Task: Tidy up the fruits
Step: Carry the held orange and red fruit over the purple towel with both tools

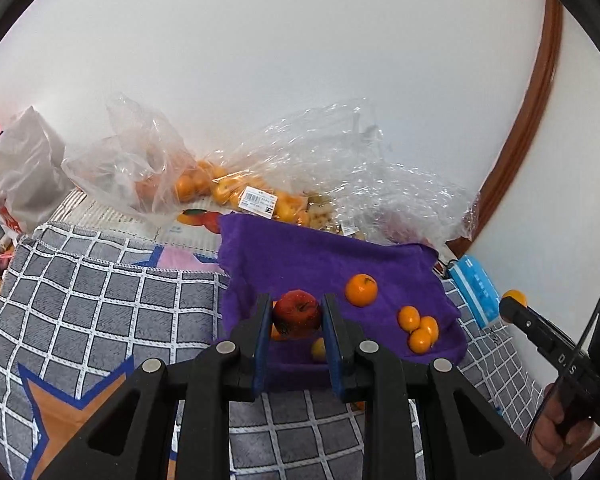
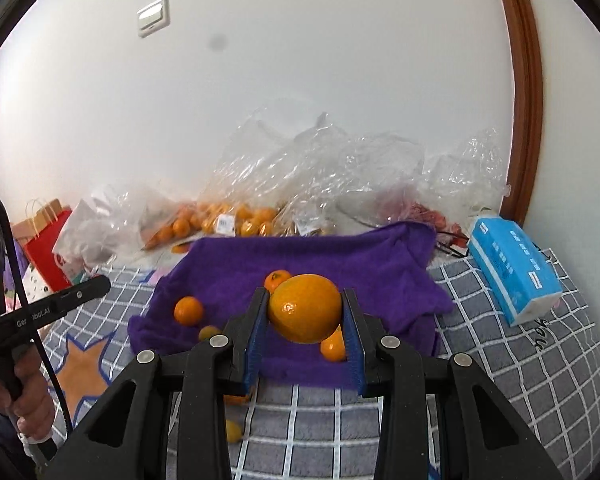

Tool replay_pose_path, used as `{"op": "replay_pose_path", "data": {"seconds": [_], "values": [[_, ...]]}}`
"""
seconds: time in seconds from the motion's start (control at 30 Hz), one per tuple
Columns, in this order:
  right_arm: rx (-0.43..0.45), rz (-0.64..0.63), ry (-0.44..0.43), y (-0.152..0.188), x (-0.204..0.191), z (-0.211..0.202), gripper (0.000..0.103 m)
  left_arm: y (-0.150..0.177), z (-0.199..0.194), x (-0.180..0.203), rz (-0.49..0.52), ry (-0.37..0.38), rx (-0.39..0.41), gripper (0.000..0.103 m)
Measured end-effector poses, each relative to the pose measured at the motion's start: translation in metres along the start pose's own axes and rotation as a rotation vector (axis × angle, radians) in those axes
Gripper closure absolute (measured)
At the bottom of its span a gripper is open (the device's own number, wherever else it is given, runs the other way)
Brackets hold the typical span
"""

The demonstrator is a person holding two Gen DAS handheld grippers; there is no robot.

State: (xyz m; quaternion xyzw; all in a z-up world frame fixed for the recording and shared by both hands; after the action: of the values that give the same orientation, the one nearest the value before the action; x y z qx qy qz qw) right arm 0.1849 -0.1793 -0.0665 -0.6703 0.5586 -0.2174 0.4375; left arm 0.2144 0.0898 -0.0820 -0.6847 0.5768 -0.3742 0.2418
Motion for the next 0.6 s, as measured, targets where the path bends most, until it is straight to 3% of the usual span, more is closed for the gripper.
{"op": "replay_pose_path", "data": {"seconds": [0.23, 0.6], "values": [[0.001, 0.077, 0.013, -0.010, 0.030, 0.025, 0.068, -0.012, 0.016, 0.001, 0.010, -0.016, 0.002, 0.080], [0.016, 0.081, 0.008, -0.033, 0.042, 0.050, 0.068, -0.037, 0.043, 0.020, -0.001, -0.008, -0.004, 0.080]]}}
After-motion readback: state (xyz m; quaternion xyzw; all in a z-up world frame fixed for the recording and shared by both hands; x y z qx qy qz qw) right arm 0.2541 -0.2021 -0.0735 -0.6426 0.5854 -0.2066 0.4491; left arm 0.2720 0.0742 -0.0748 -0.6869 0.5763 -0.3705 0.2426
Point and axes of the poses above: each gripper's, at about its wrist camera, not at the fingertips, and z roughly the way its jaws point, x to its right, y to its underside, the point moved 3 cm from there along z, roughly the way its jaws point, and after that the axes turned 9 degrees about -y, right-handed, at the moved point
